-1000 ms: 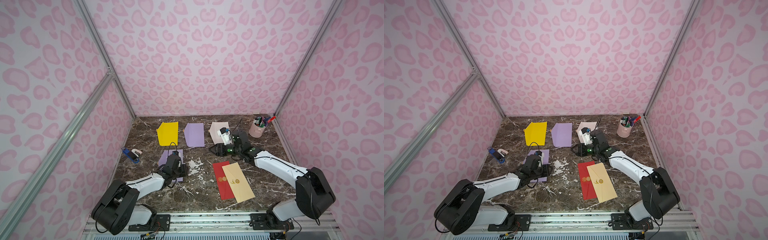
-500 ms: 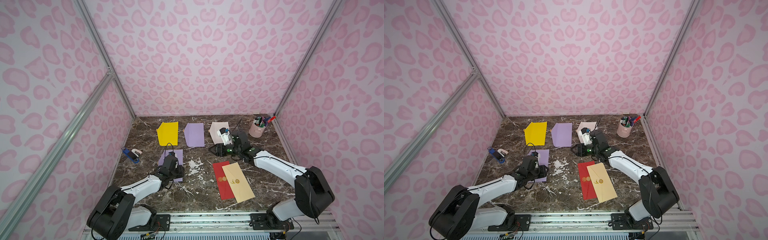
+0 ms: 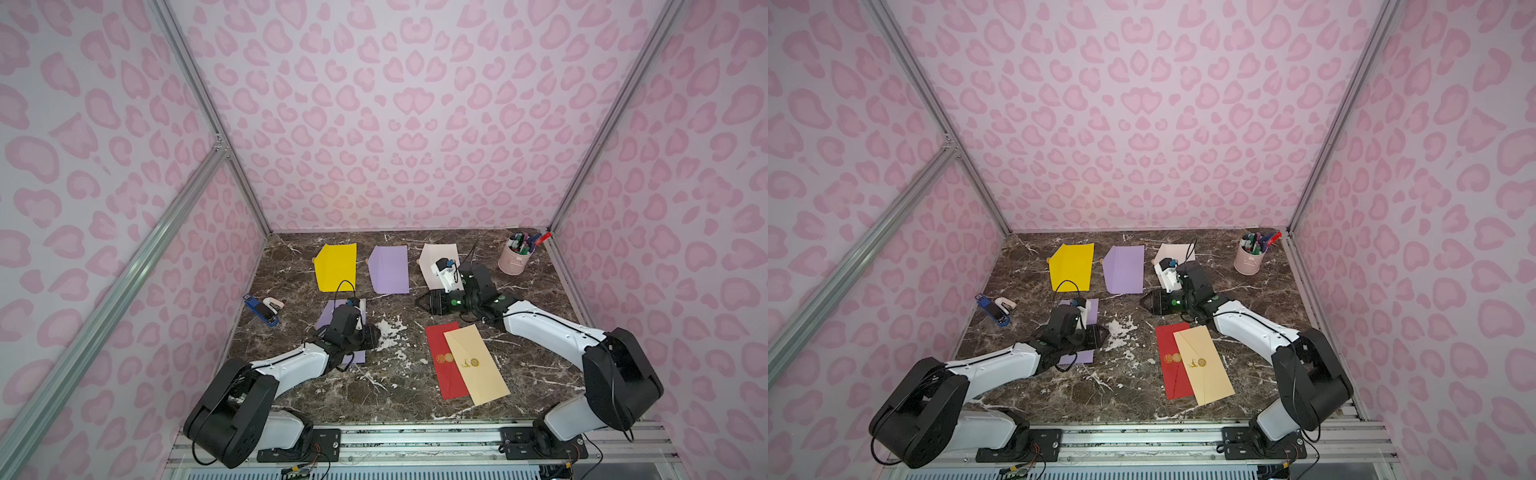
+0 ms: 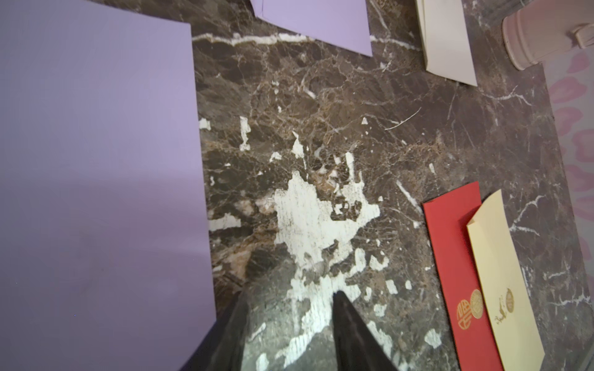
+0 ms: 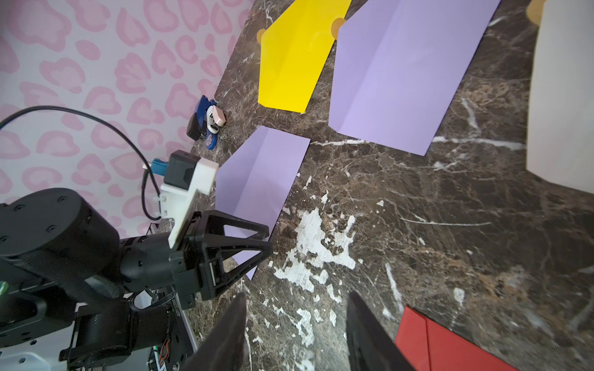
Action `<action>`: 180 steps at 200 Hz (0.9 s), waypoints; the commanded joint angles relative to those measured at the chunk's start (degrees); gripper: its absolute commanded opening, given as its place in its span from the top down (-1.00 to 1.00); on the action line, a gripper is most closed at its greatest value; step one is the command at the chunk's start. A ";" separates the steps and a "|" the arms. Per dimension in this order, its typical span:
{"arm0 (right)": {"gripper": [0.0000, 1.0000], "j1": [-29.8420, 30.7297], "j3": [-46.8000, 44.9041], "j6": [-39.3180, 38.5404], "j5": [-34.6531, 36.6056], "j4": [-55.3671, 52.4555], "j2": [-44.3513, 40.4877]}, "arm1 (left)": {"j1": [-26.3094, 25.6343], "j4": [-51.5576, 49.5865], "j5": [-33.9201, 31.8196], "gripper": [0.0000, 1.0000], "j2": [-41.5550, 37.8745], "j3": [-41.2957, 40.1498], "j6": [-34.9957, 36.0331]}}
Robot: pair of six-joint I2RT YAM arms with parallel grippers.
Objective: Open the envelope
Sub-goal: Place the envelope at the center of the board, then pick up the envelope from the envelope.
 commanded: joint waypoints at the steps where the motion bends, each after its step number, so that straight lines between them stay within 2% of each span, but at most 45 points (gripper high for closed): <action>1: -0.02 0.04 -0.12 -0.34 0.91 0.03 -0.83 | 0.00 3.72 1.53 0.12 2.39 0.53 -0.26; 43: -0.02 0.04 -0.38 -0.53 1.24 -0.29 -1.02 | 0.04 3.56 0.04 0.13 4.19 0.01 -0.44; 89: -0.02 0.04 -0.55 -0.51 1.22 -0.10 -0.99 | 1.04 0.03 -3.59 0.13 1.57 -1.22 0.09; 140: -0.02 0.08 -1.35 -0.44 1.29 0.21 -1.34 | 2.94 -0.76 -3.66 0.13 -0.34 -2.63 0.88; 155: -0.02 0.04 -1.46 -0.48 1.81 -0.06 -1.61 | 2.94 1.14 -1.50 0.13 -0.58 -2.79 1.44; 180: -0.02 0.02 -2.34 -0.46 5.33 -1.17 -3.00 | 1.75 6.19 6.63 0.13 -0.05 -1.18 3.43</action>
